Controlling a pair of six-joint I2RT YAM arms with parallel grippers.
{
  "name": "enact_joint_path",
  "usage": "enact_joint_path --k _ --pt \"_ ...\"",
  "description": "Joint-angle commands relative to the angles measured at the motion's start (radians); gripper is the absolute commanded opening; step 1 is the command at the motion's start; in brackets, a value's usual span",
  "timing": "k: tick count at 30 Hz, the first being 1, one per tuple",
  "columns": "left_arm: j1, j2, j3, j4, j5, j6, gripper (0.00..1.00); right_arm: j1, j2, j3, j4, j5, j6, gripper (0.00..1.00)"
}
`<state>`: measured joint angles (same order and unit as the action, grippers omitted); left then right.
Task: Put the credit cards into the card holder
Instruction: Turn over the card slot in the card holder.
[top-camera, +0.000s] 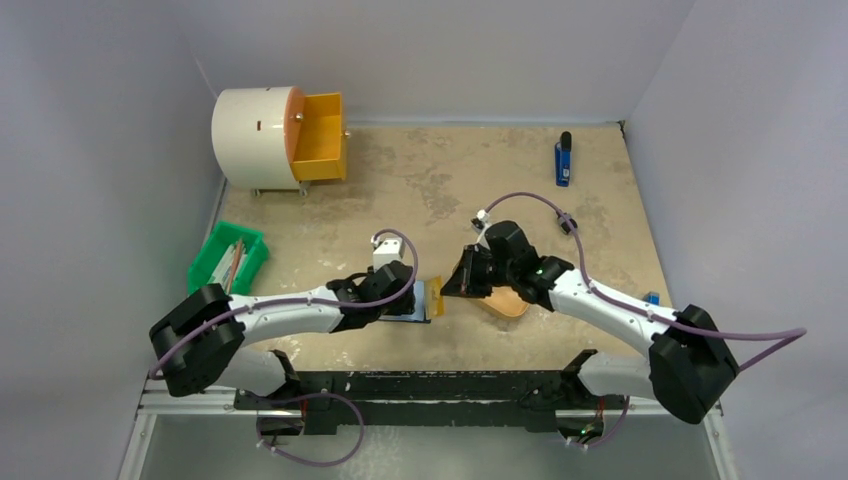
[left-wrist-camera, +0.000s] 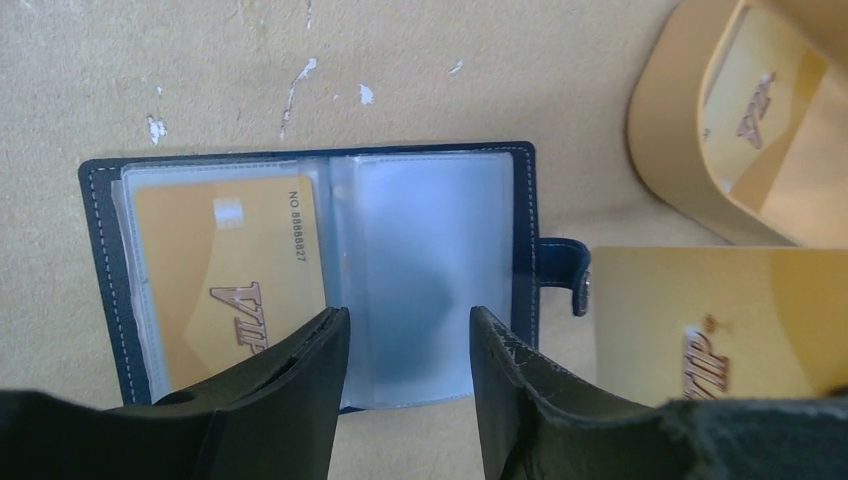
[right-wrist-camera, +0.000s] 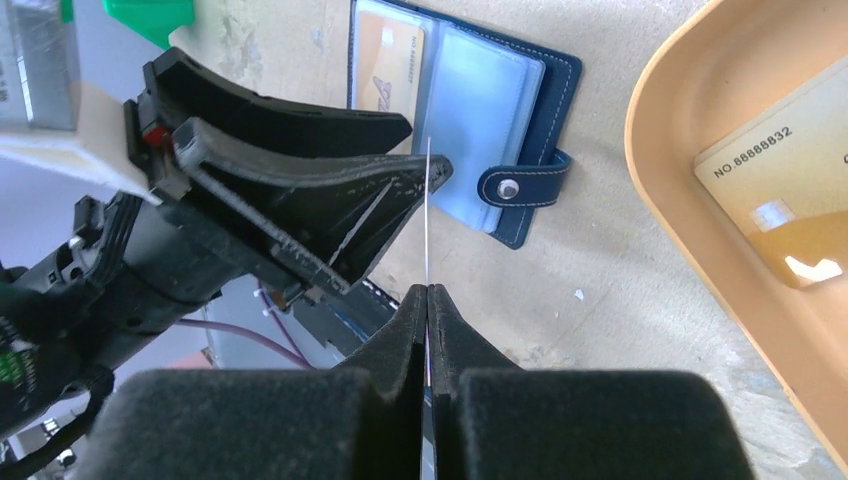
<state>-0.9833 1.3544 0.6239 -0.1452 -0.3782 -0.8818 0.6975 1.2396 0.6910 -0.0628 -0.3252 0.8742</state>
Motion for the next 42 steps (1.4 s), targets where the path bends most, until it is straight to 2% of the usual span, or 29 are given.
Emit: enact_joint_path --k 1,12,19,25,42 --pt "-0.003 0.026 0.036 0.031 -0.045 0.015 0.46 -0.001 -0.046 -0.02 -0.022 0.017 0.002 0.0" --pt "-0.004 0.106 0.033 0.058 -0.035 0.024 0.44 -0.001 -0.058 -0.029 -0.022 0.023 0.003 0.0" --pt "-0.004 0.126 0.034 0.019 -0.085 0.007 0.14 -0.001 -0.037 -0.022 -0.012 0.011 -0.013 0.0" --pt "-0.003 0.12 0.026 -0.006 -0.123 -0.015 0.0 -0.001 -0.014 -0.027 0.008 0.012 -0.017 0.0" --pt "-0.005 0.102 0.019 -0.013 -0.136 -0.04 0.0 -0.001 0.156 0.015 0.127 -0.093 0.017 0.0"
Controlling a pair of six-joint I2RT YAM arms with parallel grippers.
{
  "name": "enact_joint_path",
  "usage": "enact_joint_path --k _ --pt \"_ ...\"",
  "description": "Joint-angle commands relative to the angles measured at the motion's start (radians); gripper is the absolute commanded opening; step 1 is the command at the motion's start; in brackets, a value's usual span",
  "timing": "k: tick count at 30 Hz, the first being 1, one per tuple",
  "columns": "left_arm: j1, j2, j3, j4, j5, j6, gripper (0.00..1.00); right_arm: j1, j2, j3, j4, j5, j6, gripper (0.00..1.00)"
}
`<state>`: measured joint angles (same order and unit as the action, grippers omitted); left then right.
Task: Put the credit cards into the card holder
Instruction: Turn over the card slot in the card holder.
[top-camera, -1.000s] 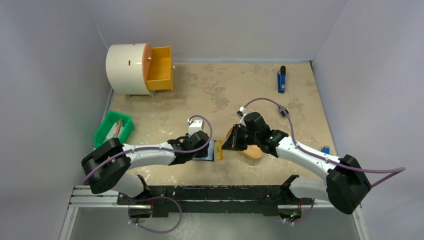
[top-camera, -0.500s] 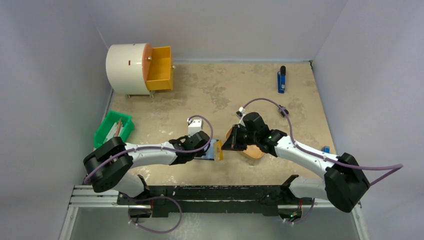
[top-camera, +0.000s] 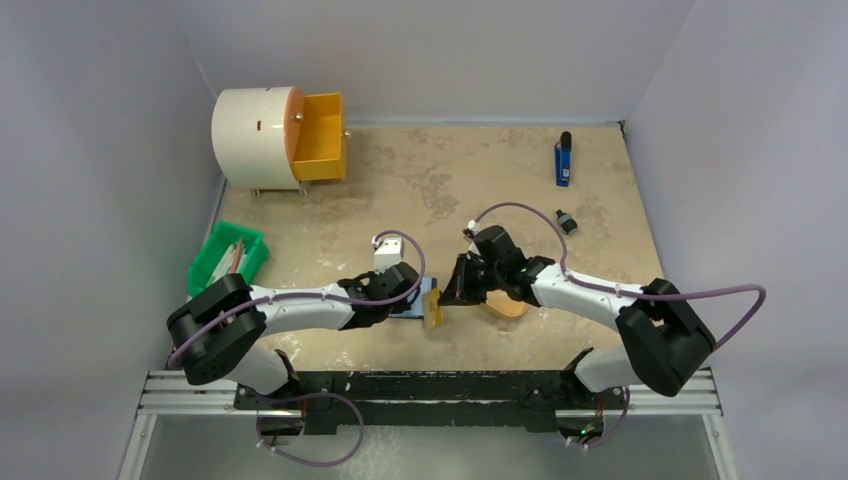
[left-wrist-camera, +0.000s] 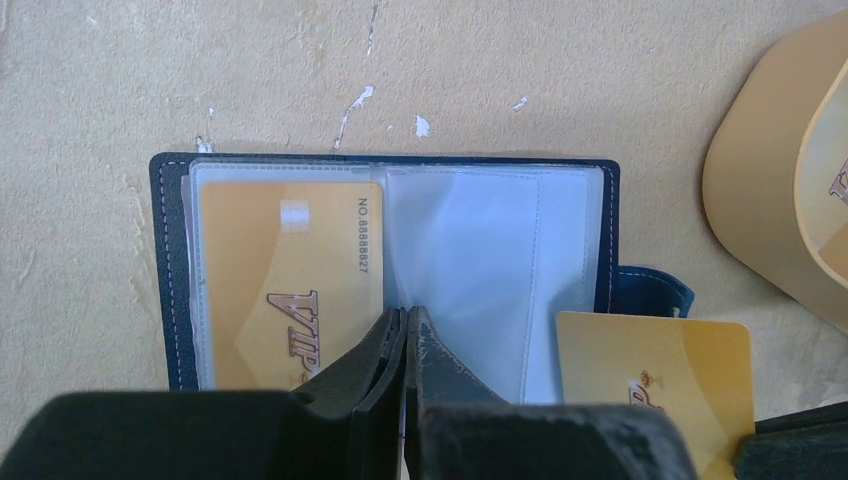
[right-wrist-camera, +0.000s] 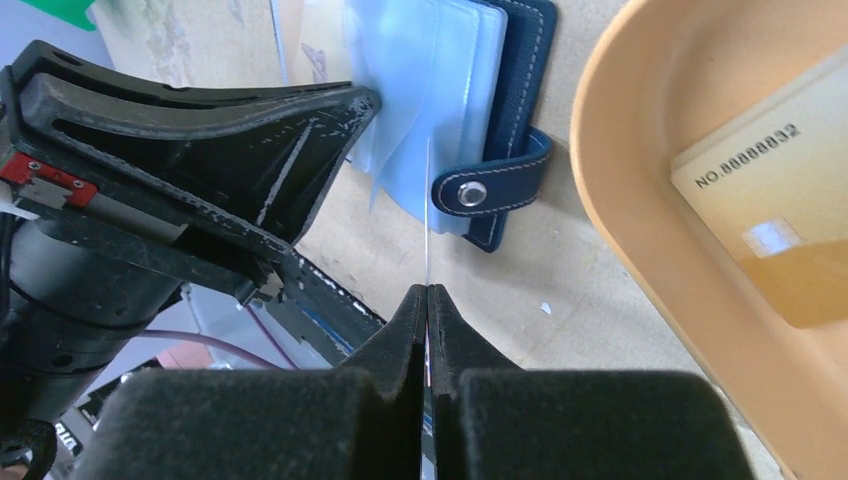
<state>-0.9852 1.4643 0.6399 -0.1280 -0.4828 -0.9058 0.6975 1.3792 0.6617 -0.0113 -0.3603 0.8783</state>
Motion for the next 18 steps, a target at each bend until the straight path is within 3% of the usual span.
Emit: enact_joint_path --k 1,11,18 --pt "-0.002 -0.008 0.003 -0.03 -0.031 -0.017 0.0 0.001 0.027 0.051 0.076 -0.066 0.012 0.0" --pt "-0.002 -0.05 0.023 -0.065 -0.033 -0.033 0.0 0.006 0.097 0.088 0.108 -0.121 0.004 0.0" --pt "-0.002 -0.15 0.052 -0.146 -0.053 -0.041 0.16 0.012 0.093 0.102 0.122 -0.124 0.008 0.0"
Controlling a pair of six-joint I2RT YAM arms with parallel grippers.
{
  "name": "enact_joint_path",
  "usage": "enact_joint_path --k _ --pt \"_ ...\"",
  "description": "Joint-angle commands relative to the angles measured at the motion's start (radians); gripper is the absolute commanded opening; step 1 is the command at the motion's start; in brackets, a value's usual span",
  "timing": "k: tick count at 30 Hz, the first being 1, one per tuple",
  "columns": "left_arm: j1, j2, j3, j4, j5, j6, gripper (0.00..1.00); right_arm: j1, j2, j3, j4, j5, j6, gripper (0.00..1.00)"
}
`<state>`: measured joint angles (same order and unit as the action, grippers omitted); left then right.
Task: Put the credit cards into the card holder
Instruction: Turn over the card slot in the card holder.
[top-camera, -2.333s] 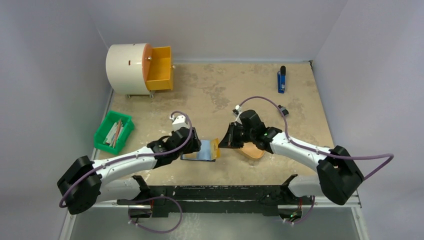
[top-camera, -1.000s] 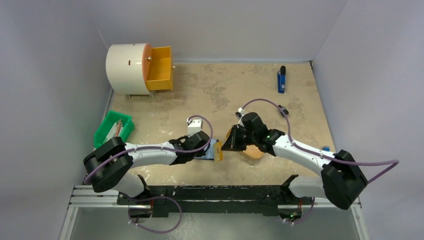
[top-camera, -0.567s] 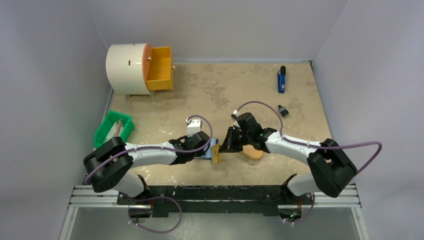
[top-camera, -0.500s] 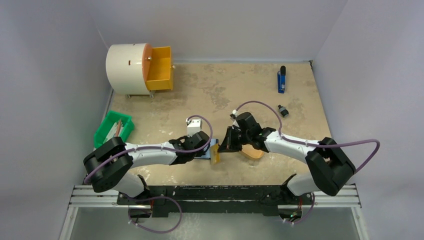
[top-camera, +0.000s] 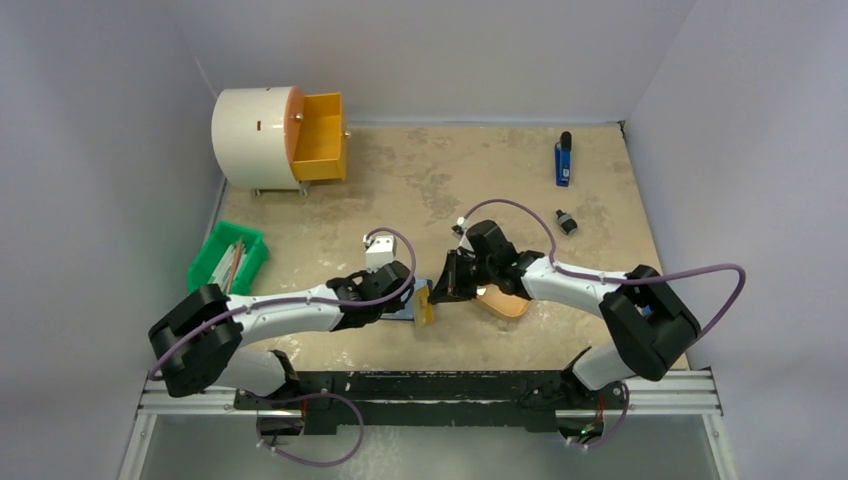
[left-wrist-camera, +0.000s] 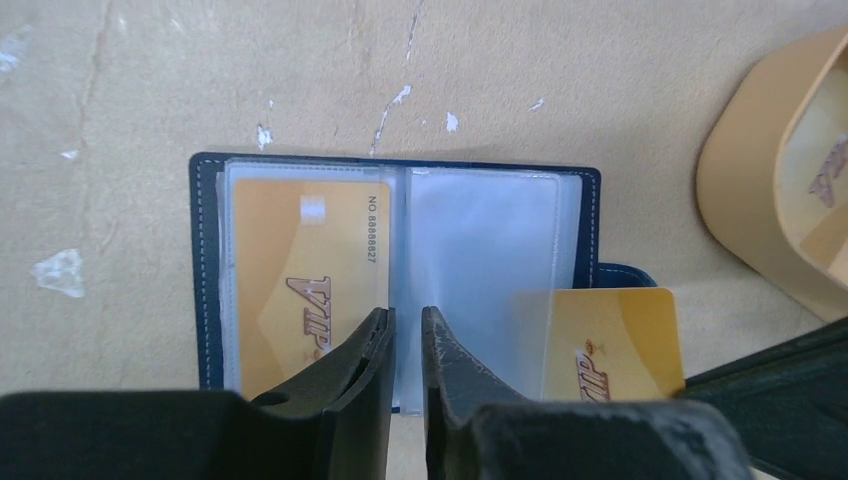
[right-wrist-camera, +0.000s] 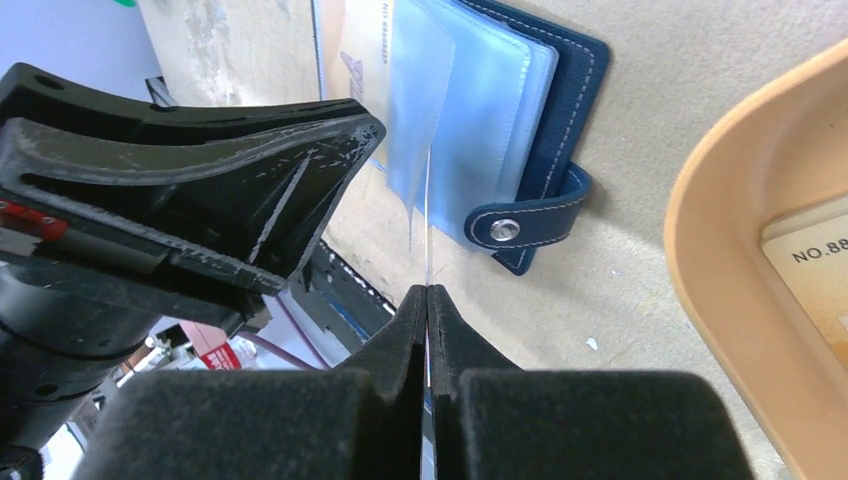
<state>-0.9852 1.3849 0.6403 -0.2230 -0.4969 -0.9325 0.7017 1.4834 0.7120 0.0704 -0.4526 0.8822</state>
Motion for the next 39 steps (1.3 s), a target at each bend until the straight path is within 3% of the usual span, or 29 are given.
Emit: enact_joint_path --k 1,14,19,25,30,39 --pt "-0.001 -0.08 0.055 -0.062 -0.04 -0.015 0.17 0.009 -0.008 0.055 0.042 -0.032 0.003 0.0" --pt "-0.001 -0.26 0.076 -0.2 -0.125 -0.044 0.2 0.05 0.124 0.182 0.055 -0.038 -0.004 0.0" --pt "-0.001 -0.303 0.039 -0.169 -0.13 -0.042 0.2 0.054 0.214 0.232 0.069 -0.044 -0.007 0.0" --pt "0.002 -0.221 0.006 -0.102 -0.135 -0.037 0.19 0.056 0.225 0.239 0.066 -0.025 -0.002 0.0" --pt "0.038 -0.105 -0.014 -0.092 -0.152 -0.063 0.12 0.056 0.168 0.203 0.022 0.001 0.001 0.0" --pt "0.061 -0.116 -0.061 -0.101 -0.178 -0.097 0.1 0.057 0.166 0.157 0.061 -0.002 0.022 0.0"
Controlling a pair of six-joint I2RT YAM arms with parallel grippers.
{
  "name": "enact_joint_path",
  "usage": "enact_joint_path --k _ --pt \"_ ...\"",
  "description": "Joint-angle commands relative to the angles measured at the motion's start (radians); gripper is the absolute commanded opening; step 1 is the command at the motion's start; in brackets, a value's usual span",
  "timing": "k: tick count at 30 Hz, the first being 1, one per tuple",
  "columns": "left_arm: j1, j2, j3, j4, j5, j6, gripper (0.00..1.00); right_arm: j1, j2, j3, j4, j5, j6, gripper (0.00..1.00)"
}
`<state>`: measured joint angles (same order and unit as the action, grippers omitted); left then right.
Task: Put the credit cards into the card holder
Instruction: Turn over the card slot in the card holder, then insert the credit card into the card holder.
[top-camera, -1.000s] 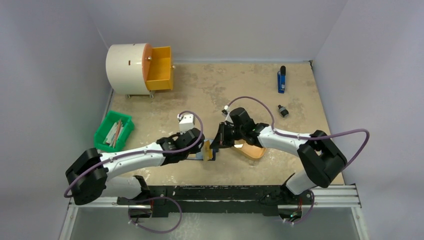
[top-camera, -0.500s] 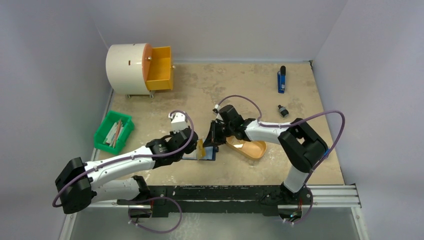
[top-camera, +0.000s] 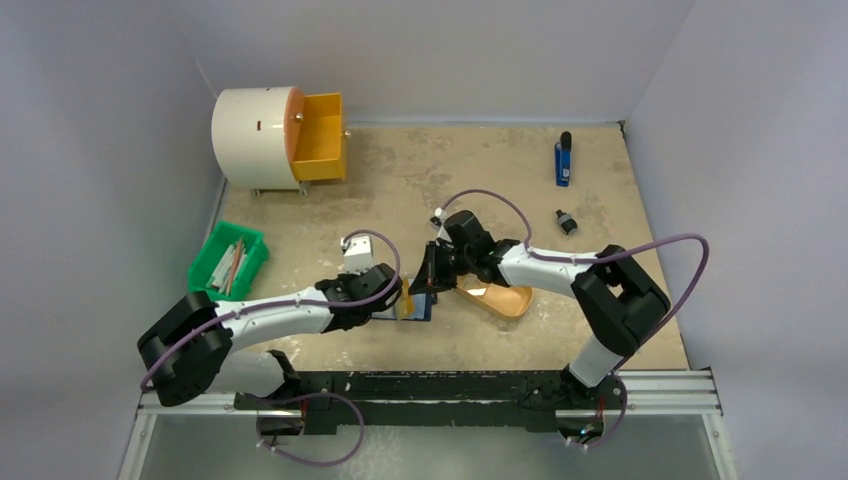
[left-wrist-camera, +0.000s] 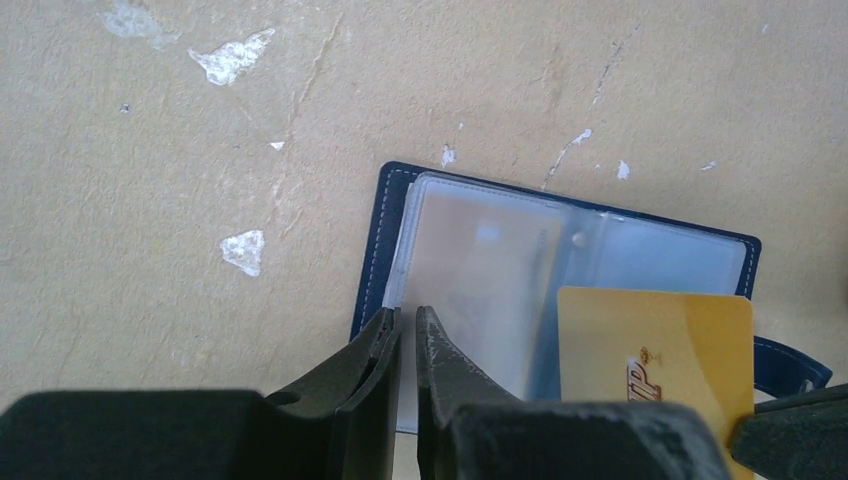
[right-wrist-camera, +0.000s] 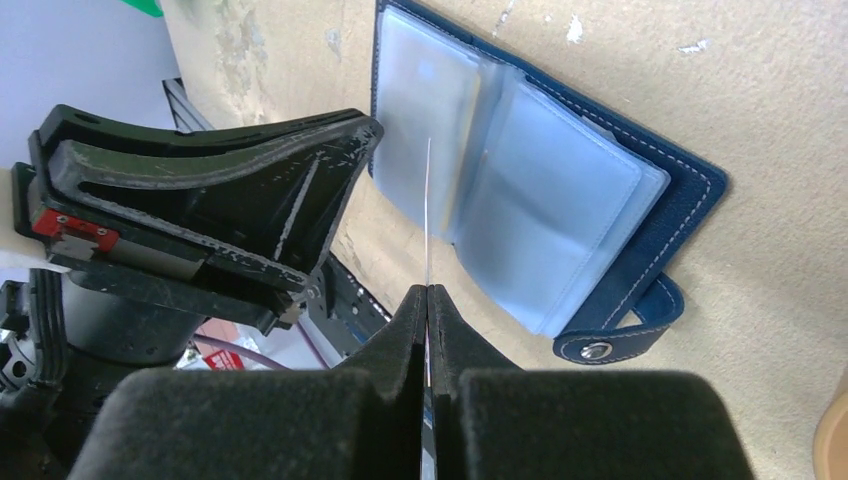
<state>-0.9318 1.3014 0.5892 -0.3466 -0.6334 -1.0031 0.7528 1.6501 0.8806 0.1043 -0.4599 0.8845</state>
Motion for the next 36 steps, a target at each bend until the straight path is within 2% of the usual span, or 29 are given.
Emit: enact_joint_path --k 1,36 --pt "0.008 -0.035 -0.011 0.02 -0.041 -0.027 0.1 0.005 0.004 -0.011 0.031 0.002 0.023 0.0" --pt "0.01 -0.082 -0.101 -0.024 -0.093 -0.102 0.1 0.005 0.094 -0.026 0.125 -0.003 0.139 0.0"
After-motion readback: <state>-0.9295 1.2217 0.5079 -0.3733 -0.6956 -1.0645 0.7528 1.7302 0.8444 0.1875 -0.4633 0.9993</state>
